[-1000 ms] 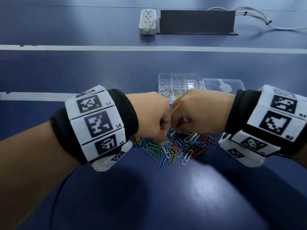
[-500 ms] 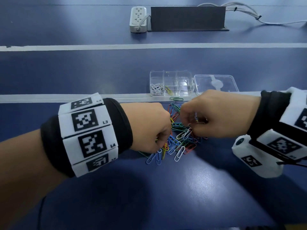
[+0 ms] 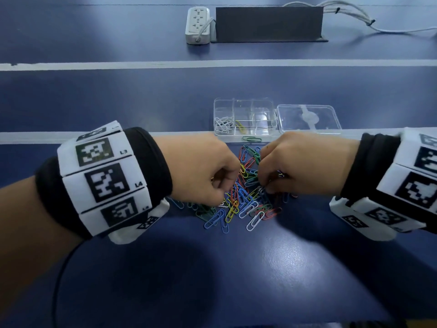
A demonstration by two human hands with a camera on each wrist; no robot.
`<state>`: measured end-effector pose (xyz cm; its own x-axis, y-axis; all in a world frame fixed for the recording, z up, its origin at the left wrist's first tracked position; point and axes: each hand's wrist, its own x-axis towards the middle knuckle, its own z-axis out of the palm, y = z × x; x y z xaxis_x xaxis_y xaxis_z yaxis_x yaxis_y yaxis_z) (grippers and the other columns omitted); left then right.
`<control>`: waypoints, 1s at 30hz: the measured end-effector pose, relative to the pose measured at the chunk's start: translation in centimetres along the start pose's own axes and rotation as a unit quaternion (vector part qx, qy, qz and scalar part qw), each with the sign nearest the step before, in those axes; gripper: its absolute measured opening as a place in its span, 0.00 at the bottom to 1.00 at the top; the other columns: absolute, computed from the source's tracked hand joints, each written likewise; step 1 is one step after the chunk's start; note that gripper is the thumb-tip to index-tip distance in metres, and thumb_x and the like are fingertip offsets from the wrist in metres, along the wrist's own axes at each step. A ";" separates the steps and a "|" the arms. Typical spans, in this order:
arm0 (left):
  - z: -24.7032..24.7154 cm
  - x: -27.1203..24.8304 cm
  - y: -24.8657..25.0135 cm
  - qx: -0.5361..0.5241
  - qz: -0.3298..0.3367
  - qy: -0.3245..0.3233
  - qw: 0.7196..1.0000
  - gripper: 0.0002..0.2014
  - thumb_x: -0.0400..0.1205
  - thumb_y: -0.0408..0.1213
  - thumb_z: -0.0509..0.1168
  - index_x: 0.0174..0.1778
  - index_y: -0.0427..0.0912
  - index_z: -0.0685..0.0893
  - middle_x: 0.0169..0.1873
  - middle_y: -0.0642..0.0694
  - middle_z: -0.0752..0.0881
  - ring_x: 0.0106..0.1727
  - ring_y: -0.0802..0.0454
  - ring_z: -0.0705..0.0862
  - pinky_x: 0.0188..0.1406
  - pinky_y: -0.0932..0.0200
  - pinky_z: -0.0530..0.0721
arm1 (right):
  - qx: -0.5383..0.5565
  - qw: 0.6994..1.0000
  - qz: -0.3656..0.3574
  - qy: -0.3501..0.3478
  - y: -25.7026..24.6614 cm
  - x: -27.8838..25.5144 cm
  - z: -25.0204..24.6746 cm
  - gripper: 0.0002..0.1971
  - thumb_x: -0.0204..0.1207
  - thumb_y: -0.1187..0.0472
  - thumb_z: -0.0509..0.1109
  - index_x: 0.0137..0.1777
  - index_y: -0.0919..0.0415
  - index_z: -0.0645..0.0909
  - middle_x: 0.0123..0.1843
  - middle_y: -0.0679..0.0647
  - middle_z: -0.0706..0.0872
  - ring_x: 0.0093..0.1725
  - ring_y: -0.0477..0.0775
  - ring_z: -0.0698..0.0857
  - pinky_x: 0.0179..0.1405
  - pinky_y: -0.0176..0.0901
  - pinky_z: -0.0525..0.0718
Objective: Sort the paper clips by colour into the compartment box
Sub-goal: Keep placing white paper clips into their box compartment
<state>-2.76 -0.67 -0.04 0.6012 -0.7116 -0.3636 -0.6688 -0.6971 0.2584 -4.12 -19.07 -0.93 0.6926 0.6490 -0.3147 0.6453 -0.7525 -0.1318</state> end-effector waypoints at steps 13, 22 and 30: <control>0.9 0.0 -0.5 0.042 0.007 -0.007 0.999 0.10 0.70 0.54 0.72 0.43 0.56 0.90 0.47 0.58 0.68 0.42 0.63 0.70 0.46 0.64 0.73 | 0.357 0.922 0.139 0.059 1.3 -0.3 0.2 0.02 0.67 0.59 0.78 0.36 0.54 0.87 0.30 0.54 0.89 0.26 0.43 0.82 0.31 0.31 0.81; 0.5 -0.4 -0.5 0.023 -0.010 0.025 0.999 0.04 0.71 0.46 0.65 0.32 0.53 0.81 0.35 0.57 0.80 0.30 0.64 0.74 0.37 0.68 0.72 | 0.668 0.718 0.185 0.059 2.1 -0.7 0.6 0.09 0.52 0.62 0.75 0.34 0.64 0.85 0.28 0.54 0.87 0.29 0.47 0.87 0.28 0.29 0.85; 0.5 0.3 -0.4 0.039 -0.009 -0.013 0.999 0.09 0.71 0.51 0.70 0.41 0.51 0.87 0.33 0.55 0.85 0.33 0.60 0.80 0.34 0.68 0.75 | 0.726 0.653 0.209 0.058 1.7 -1.1 0.4 0.04 0.53 0.65 0.73 0.30 0.62 0.84 0.25 0.52 0.86 0.28 0.48 0.89 0.26 0.30 0.86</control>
<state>-2.54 -0.62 -0.70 0.6028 -0.6950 -0.3920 -0.6900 -0.7007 0.1812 -3.87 -21.13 -1.17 0.7841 0.2948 -0.5461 -0.5351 -0.1245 -0.8355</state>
